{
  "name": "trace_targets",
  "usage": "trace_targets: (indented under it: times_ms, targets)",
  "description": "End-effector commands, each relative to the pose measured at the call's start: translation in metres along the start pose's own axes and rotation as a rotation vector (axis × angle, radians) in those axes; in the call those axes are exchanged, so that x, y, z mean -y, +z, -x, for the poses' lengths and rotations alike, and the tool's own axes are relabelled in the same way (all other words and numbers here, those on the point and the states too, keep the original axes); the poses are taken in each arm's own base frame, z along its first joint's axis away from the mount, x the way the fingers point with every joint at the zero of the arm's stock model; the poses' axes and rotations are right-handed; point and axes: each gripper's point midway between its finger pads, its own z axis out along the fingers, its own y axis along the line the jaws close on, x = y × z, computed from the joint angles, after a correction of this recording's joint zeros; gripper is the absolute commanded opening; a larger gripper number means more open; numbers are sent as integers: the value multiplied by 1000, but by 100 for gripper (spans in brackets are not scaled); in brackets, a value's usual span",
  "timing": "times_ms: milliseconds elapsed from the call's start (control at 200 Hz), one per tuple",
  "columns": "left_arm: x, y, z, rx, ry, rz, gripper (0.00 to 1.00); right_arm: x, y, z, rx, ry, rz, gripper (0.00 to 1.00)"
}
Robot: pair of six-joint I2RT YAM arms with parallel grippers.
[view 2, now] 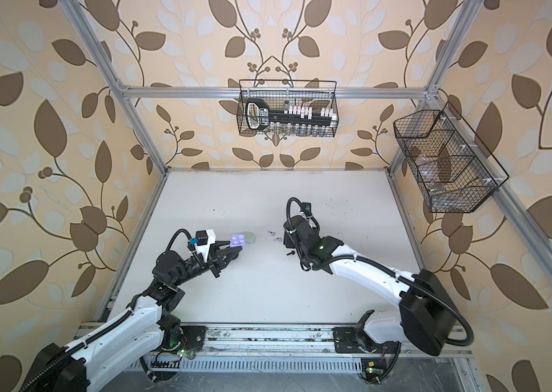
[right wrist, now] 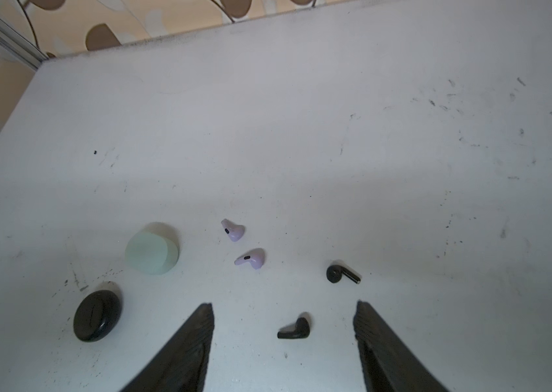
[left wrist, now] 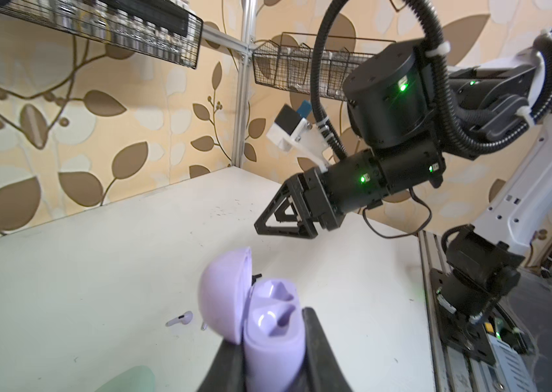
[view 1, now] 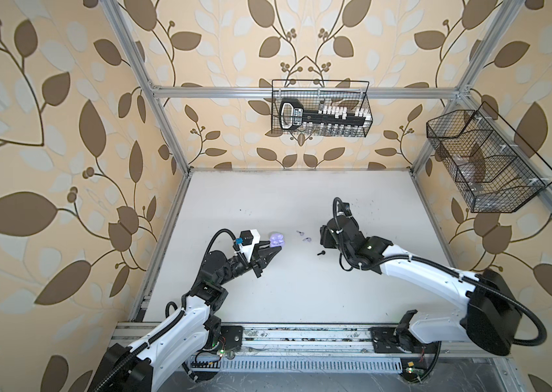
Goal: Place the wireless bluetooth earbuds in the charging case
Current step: 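Move the right gripper over the lavender earbuds on the table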
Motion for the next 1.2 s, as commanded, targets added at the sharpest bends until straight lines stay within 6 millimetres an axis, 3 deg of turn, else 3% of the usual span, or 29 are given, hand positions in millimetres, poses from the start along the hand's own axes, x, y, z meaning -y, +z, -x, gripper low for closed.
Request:
trace_targets:
  times_ms: [0,220,330,780,1195]
  targets:
    - [0,-6,28,112,4,6,0,-3,18,-14,-114,-79,-41,66]
    - [-4,-8,25,90,13,41,0,-35,73,-39,-275,-140,-33,57]
    - [-2,-12,26,99,22,43,0,-47,87,-49,-299,-159,-31,55]
    - [1,-14,26,101,30,40,0,-12,107,-92,-358,-185,-138,47]
    - [0,-15,26,99,32,48,0,17,117,-88,-361,-170,-208,45]
